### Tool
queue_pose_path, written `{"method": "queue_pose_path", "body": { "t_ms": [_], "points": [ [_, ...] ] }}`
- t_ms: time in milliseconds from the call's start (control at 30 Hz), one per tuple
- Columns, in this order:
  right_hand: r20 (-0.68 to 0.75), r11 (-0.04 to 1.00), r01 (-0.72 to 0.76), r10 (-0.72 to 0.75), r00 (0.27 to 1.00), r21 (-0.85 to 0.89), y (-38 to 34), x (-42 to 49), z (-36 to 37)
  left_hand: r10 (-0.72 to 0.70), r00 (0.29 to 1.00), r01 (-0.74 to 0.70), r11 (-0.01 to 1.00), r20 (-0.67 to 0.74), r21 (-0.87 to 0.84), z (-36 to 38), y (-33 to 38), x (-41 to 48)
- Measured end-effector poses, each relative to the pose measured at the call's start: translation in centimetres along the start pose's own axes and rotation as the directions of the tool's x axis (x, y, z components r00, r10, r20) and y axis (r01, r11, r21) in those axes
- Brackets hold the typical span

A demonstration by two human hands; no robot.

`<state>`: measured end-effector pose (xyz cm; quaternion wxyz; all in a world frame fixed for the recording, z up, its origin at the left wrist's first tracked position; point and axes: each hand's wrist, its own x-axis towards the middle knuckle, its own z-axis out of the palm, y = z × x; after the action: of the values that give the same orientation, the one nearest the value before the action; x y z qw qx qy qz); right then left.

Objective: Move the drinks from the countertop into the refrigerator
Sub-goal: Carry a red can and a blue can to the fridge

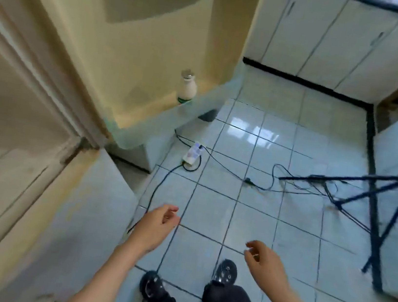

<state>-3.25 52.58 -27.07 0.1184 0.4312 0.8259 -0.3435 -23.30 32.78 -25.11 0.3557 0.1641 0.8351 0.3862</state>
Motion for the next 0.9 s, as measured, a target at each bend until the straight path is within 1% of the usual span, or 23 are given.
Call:
{"method": "queue_pose_path", "body": {
  "t_ms": [67,133,167,233,300,367,467,533,567,633,700,767,833,900],
  "points": [
    [-0.021,0.977,-0.212,0.212,0.977,0.026,6.8,-2.3,-0.5,-0.094,0.991,0.09,0.995,0.095,0.047,4.2,0.3,0.7],
    [-0.051,0.919,-0.387,0.392,0.919,0.078,12.9,-4.7,-0.9,-0.188,0.968,0.172,0.979,0.167,0.105,8.5,0.6,1.1],
    [-0.055,0.883,-0.456,0.464,0.884,0.109,15.6,-5.9,-1.0,-0.216,0.953,0.182,0.968,0.211,0.172,10.7,0.8,1.2],
    [-0.035,0.811,-0.563,0.574,0.818,0.158,20.7,-8.1,-1.8,-0.247,0.919,0.142,0.934,0.308,0.327,15.4,1.3,1.2],
    [0.007,0.753,-0.631,0.642,0.767,0.185,25.6,-10.0,-2.9,-0.288,0.874,0.096,0.893,0.392,0.44,20.5,2.3,0.9],
    [0.064,0.717,-0.67,0.672,0.738,0.192,30.1,-10.9,-4.5,-0.329,0.832,0.049,0.846,0.447,0.53,25.5,3.7,1.0],
    [0.105,0.699,-0.687,0.681,0.724,0.198,36.1,-11.7,-7.3,-0.377,0.773,-0.051,0.765,0.51,0.643,32.8,6.4,1.4],
    [0.108,0.677,-0.699,0.696,0.71,0.231,39.6,-12.4,-9.0,-0.407,0.745,-0.146,0.675,0.529,0.723,37.0,8.8,1.9],
    [0.112,0.658,-0.708,0.708,0.697,0.256,41.0,-13.0,-9.7,-0.408,0.735,-0.204,0.629,0.542,0.75,39.0,10.1,2.1],
    [0.124,0.606,-0.727,0.734,0.668,0.324,43.0,-14.2,-10.7,-0.374,0.719,-0.31,0.583,0.586,0.751,42.6,13.1,2.1],
    [0.131,0.55,-0.735,0.758,0.639,0.397,44.6,-15.2,-11.2,-0.322,0.7,-0.392,0.572,0.637,0.72,46.0,16.2,1.9],
    [0.151,0.486,-0.738,0.779,0.609,0.468,46.0,-16.1,-11.4,-0.295,0.663,-0.454,0.572,0.688,0.683,49.5,19.2,2.2],
    [0.189,0.382,-0.738,0.807,0.56,0.557,47.3,-17.0,-11.2,-0.334,0.623,-0.44,0.597,0.707,0.671,53.0,22.0,2.6],
    [0.244,0.247,-0.738,0.838,0.489,0.628,48.6,-17.9,-10.6,-0.37,0.616,-0.413,0.6,0.695,0.685,56.7,24.4,3.2]
  ]
}}
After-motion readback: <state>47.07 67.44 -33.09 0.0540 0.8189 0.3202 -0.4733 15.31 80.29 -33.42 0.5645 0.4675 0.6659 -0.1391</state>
